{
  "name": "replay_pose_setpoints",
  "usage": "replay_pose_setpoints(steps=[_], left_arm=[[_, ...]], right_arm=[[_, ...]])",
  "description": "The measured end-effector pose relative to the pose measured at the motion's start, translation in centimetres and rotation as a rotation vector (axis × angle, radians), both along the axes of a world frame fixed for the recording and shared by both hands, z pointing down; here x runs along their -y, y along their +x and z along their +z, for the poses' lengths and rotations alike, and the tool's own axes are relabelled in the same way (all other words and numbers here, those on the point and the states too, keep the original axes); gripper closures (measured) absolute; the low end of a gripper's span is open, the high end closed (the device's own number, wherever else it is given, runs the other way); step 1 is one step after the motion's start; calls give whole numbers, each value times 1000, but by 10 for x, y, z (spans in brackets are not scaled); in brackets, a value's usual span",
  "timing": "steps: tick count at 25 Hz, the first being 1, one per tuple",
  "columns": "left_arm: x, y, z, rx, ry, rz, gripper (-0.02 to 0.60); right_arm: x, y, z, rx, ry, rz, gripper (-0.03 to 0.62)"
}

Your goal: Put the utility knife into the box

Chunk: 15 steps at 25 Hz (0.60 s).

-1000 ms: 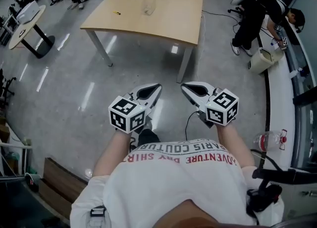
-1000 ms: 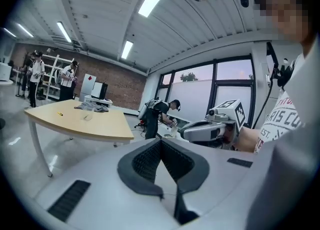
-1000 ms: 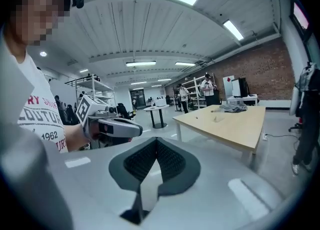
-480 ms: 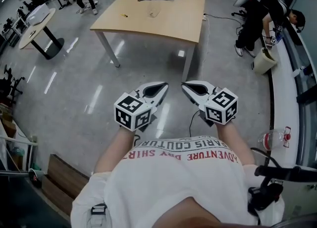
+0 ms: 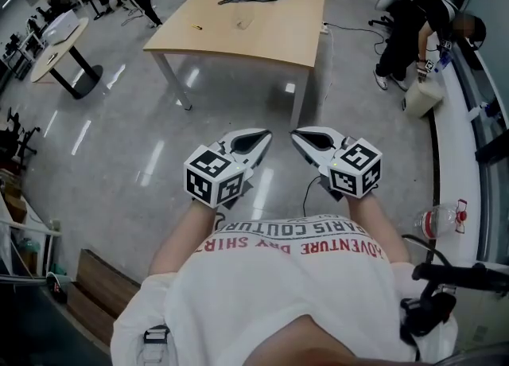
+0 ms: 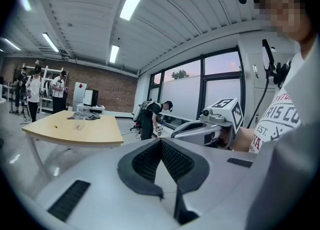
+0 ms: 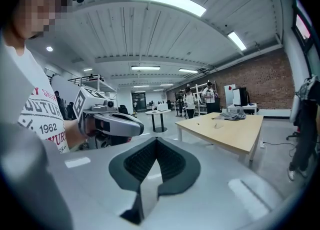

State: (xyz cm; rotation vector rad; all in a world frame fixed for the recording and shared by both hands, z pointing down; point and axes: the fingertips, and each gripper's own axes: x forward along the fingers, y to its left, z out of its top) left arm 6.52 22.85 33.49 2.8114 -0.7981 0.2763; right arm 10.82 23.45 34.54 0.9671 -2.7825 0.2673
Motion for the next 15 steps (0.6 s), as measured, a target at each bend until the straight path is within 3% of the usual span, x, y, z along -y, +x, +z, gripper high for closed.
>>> replay_pose_setpoints(steps=[15], left_arm=[[-6, 0, -8, 12, 8, 10, 580]], right_arm=[[-7, -5, -8, 10, 2, -20, 592]])
